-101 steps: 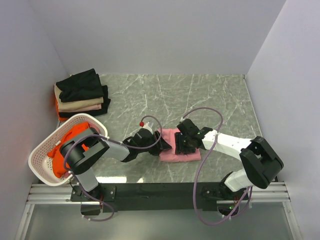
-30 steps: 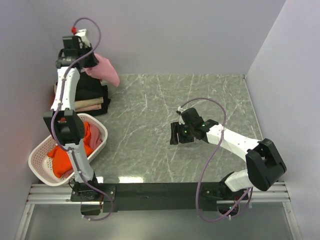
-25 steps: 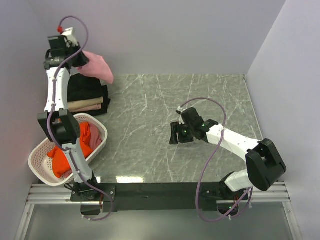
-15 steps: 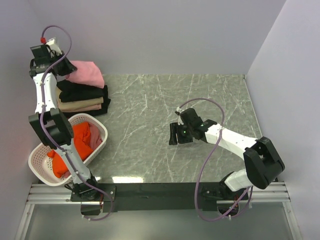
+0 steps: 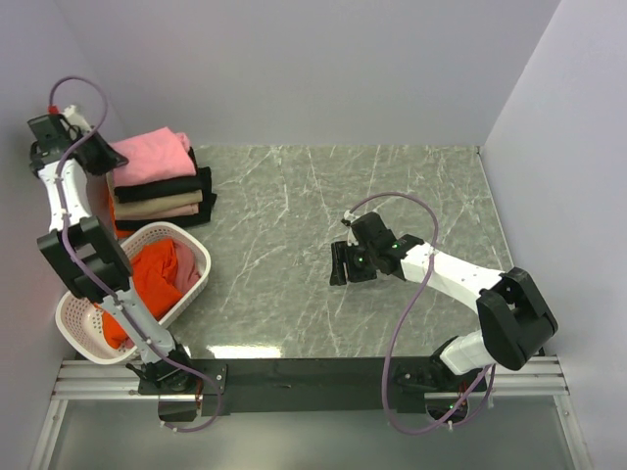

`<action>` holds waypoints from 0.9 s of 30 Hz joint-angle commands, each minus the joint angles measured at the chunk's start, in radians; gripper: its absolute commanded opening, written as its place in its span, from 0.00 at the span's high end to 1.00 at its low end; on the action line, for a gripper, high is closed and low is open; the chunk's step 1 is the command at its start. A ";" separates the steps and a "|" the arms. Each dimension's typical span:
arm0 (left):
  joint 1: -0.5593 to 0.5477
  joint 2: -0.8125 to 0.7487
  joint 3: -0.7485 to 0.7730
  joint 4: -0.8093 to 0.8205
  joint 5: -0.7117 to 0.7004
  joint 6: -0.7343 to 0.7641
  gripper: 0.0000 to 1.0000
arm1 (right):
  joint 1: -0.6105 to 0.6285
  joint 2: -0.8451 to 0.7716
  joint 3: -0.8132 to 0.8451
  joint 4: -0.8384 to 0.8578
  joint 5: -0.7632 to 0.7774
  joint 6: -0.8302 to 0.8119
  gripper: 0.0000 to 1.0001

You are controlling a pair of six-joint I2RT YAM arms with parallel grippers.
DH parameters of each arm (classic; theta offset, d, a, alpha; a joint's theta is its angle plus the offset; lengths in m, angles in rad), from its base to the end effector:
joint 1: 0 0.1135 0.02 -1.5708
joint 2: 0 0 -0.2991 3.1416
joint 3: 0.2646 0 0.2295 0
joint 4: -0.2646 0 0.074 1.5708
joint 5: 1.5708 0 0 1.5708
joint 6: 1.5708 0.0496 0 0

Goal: Fold and stack the t-shirts
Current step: Neatly place the folded tshirt to the corner

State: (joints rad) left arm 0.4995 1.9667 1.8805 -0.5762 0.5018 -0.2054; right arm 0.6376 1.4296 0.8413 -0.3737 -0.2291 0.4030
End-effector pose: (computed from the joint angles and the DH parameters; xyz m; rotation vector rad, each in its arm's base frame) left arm 0.4098 0.1964 0.3579 -0.4895 2.1100 -0.3912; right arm 0.2066 0.1671 0.2363 -0.4042 2.6141 0.6768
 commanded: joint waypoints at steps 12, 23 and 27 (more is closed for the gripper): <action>0.070 -0.057 -0.061 0.004 0.100 -0.025 1.00 | 0.059 0.011 0.013 0.024 0.016 0.022 0.34; -0.027 -0.026 -0.032 -0.053 -0.094 -0.003 0.84 | 0.086 -0.021 0.002 0.021 0.040 0.040 0.34; -0.039 -0.046 -0.014 -0.071 -0.215 -0.029 0.53 | 0.085 -0.040 0.005 0.006 0.057 0.036 0.34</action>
State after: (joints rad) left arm 0.4660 1.9541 1.8221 -0.6209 0.4030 -0.2184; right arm 0.7162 1.4345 0.8413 -0.3752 -0.2008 0.4339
